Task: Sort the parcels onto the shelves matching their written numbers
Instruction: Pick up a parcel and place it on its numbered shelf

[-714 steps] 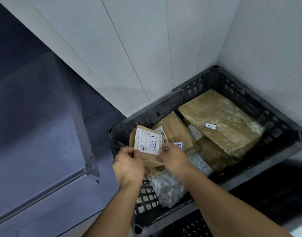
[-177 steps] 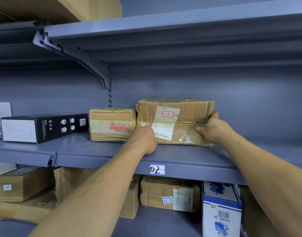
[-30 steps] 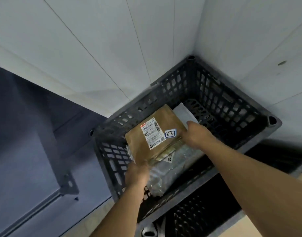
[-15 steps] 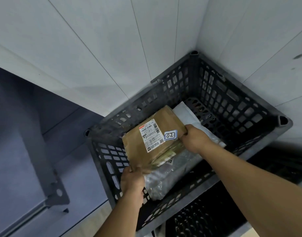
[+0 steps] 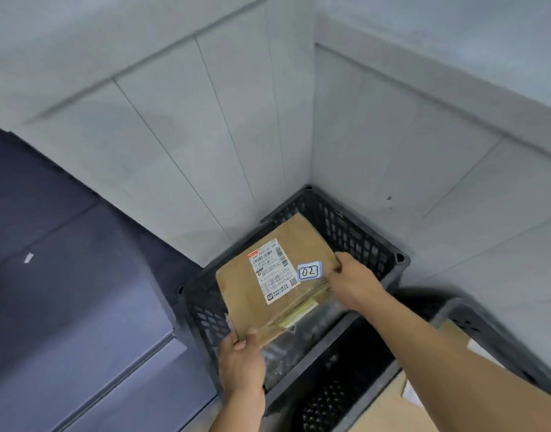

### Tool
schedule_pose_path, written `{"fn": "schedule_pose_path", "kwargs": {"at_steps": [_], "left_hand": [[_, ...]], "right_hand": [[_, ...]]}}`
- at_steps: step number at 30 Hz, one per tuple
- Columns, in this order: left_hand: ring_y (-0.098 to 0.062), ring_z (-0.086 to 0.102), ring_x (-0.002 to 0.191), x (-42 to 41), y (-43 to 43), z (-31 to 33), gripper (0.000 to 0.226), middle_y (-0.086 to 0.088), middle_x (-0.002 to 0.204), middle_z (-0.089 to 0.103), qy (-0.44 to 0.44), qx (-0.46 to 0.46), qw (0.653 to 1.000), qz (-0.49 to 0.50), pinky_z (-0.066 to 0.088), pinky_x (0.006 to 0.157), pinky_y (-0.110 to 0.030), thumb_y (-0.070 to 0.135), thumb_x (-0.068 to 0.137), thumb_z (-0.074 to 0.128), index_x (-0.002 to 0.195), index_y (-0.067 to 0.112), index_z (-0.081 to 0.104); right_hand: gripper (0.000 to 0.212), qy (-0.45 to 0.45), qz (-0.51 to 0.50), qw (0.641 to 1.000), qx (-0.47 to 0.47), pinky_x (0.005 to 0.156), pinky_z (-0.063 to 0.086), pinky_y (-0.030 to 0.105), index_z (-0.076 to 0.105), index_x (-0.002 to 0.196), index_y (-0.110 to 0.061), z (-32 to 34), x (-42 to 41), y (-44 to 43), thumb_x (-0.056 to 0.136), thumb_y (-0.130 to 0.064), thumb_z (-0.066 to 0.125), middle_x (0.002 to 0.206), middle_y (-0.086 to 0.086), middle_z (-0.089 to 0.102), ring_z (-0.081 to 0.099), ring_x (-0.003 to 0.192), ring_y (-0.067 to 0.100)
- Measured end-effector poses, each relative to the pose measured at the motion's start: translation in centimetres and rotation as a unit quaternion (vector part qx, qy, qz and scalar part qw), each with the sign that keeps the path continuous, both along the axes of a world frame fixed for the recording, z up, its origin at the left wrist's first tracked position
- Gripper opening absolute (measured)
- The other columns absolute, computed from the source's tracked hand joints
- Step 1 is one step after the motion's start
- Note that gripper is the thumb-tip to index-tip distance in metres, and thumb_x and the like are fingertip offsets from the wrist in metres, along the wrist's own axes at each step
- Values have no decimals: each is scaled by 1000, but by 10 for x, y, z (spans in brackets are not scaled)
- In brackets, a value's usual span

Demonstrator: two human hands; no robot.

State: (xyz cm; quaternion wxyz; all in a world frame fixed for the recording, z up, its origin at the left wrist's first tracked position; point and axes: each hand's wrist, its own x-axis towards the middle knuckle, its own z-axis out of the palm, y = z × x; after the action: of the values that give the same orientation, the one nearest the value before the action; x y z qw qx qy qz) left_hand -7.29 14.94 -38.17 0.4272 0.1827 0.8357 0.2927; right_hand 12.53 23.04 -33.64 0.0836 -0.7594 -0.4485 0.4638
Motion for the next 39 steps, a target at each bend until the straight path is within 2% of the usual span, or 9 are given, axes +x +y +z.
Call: {"fn": "schedule_pose_path", "kwargs": {"at_steps": [5,8,14,18,23,26,29,34,39], "left_hand": [[-20,57,79,12,-25,64,16,15,75,60,6,29,999,-23,39,78,-32,34,97,62,107,22,58],[-25,59,85,16,-47,95,14,13,76,62,-4,59,998,-31,39,77,-33,32,96,64,106,22,61],[-25,62,88,8,-98,169,15,6,87,67,-15,127,990,-61,49,79,-37,35,97,61,108,26,58],[-18,60,83,-5,-133,221,13,6,94,64,-28,185,980,-70,44,74,-31,32,97,61,109,26,58],[-11,54,77,-13,-169,283,13,8,97,59,-24,250,962,-108,39,65,-30,34,98,59,109,30,54],[-19,57,86,-15,-185,308,21,11,90,59,-18,272,955,-119,41,75,-32,38,97,60,115,28,57],[-21,60,90,-17,-199,331,26,19,86,56,-30,301,946,-116,43,76,-33,38,96,61,120,28,58],[-15,58,86,-23,-223,368,30,18,94,58,-27,362,926,-102,47,80,-35,37,96,62,125,28,57],[0,54,85,-29,-258,397,28,10,106,60,-41,420,904,-73,42,81,-31,29,96,63,124,27,58]], "right_hand": [[48,-4,-39,999,34,92,47,35,36,149,-15,74,14,-44,102,-20,44,133,9,58,57,115,28],[41,-10,-55,997,54,77,46,33,40,144,-14,112,19,-75,103,-19,42,113,6,57,59,96,25],[42,-4,-102,987,121,83,50,36,43,145,-20,192,11,-149,103,-24,45,113,1,61,59,96,21],[37,7,-128,976,176,66,43,29,48,139,-19,244,-2,-203,103,-26,48,97,-6,57,56,82,13],[42,24,-166,960,226,72,44,32,47,142,-19,294,-8,-257,101,-29,52,109,-1,58,57,91,17],[48,38,-187,948,256,84,43,33,45,145,-19,317,-7,-283,100,-29,56,123,0,59,57,107,21],[53,50,-194,939,279,90,42,32,42,149,-19,337,-7,-303,99,-31,57,138,3,57,55,119,22],[51,70,-174,925,330,83,41,30,44,146,-18,365,-10,-327,99,-32,57,135,2,60,58,108,17],[53,87,-132,919,361,91,44,34,43,146,-18,390,-9,-351,99,-36,59,138,-1,59,58,116,18]]}}
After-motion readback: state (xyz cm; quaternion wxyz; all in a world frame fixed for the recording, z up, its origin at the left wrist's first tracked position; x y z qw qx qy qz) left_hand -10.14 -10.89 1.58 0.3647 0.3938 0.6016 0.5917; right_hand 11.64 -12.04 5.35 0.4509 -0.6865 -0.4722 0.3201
